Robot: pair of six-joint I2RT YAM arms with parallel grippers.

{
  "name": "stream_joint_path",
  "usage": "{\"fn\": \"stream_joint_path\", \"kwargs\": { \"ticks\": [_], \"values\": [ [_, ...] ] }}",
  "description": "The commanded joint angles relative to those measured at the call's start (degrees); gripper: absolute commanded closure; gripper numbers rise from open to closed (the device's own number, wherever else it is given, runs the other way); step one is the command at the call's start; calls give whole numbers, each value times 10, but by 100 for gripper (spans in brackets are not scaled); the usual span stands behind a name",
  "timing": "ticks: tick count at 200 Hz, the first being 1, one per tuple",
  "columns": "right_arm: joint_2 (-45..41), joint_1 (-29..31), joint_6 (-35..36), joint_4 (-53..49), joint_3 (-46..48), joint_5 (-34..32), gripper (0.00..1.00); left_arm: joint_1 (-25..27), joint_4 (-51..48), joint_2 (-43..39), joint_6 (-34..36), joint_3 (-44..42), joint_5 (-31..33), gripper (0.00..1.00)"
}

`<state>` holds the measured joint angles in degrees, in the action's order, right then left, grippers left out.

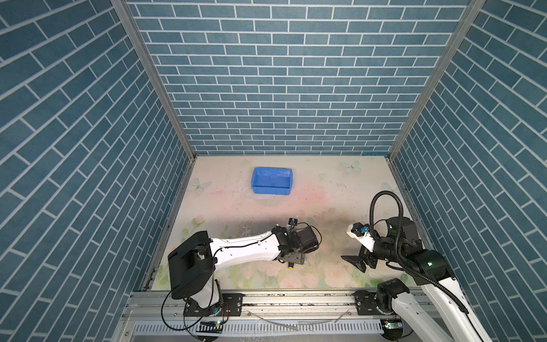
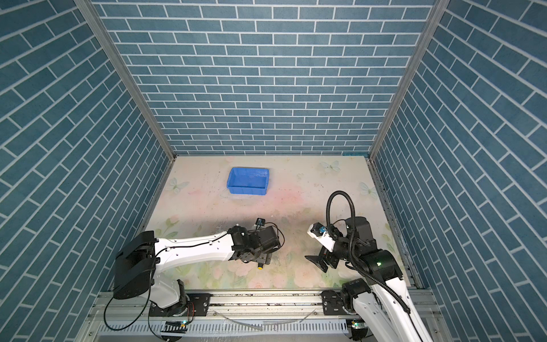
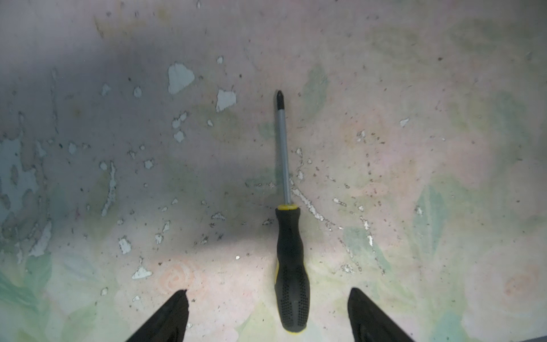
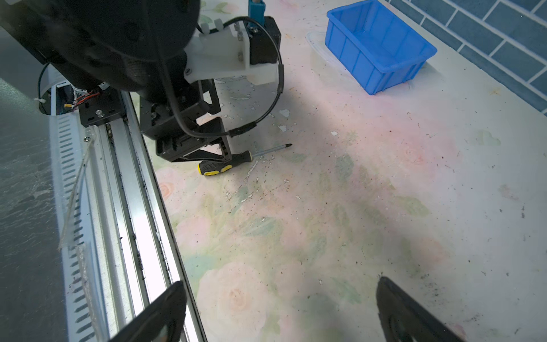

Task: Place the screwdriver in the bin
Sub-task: 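Move the left gripper over the black-and-yellow screwdriver while the right arm lifts aside, then lower the left gripper and close it on the screwdriver handle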

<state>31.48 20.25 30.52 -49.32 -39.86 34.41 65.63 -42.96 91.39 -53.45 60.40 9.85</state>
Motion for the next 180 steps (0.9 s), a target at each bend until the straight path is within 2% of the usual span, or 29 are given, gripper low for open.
{"fn": "stream_joint_path", "kwargs": {
  "ticks": [1,55,86,130,150,166,180],
  "values": [
    [-20,3,33,-35,-27,15,1,-18,-35,16,-11,1,-51,14],
    [-34,3,16,-35,-24,1,1,-51,-62,70,30,40,-120,17],
    [-34,3,11,-28,-22,-3,1,-64,-104,124,80,96,-134,19],
    [-32,3,5,-23,-24,-11,1,-81,-187,214,112,176,-152,36],
    [-30,3,3,-17,-24,-18,1,-84,-182,216,111,175,-153,41],
    [-28,4,1,-11,-24,-23,1,-89,-172,211,103,162,-159,50],
    [-27,3,-1,-5,-23,-24,1,-92,-165,205,98,152,-165,52]
  ]
}}
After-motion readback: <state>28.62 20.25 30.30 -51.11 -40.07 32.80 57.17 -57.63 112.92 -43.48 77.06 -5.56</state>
